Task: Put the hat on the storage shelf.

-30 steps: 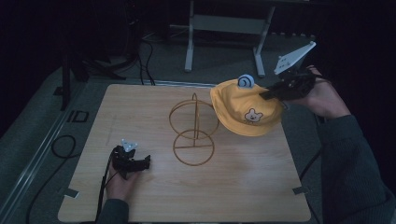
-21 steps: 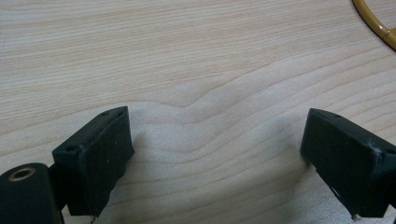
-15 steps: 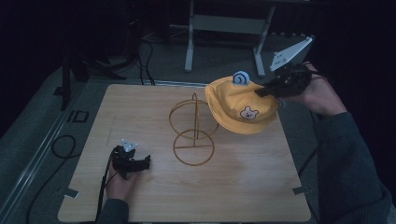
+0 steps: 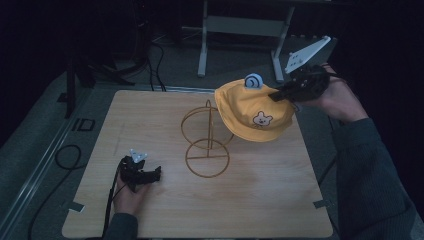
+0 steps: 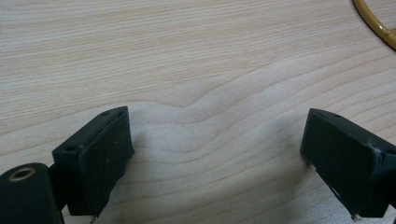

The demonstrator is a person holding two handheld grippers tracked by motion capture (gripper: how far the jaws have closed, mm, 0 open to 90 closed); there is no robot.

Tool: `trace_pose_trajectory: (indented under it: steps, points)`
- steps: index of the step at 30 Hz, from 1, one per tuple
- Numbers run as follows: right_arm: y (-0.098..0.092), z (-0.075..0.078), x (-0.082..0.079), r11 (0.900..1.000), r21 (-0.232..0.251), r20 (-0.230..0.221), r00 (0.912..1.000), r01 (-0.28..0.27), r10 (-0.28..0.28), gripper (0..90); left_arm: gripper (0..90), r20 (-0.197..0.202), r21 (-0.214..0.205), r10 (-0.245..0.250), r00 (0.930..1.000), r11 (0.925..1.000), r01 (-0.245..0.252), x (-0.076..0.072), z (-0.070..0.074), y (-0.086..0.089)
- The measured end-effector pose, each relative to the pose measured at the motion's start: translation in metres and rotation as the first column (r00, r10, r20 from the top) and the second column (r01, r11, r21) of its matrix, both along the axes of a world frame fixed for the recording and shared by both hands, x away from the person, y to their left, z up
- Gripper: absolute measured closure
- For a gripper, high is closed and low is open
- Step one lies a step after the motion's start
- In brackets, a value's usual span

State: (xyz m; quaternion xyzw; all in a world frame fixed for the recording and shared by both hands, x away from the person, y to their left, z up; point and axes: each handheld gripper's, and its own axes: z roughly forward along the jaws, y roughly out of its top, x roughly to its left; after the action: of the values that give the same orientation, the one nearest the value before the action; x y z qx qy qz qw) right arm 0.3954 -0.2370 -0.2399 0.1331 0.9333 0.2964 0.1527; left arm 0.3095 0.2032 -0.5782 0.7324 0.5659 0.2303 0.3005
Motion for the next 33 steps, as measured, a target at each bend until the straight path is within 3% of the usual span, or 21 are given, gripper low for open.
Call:
trace_pose_trajectory:
  steps: [33]
  points:
    - [0.033, 0.009, -0.001, 0.9981, -0.012, 0.015, 0.9980, -0.061, 0.061, 83.1, 9.1, -0.002, 0.000, 0.000, 1.0000, 1.0000, 0.000, 0.000, 0.000, 0.000]
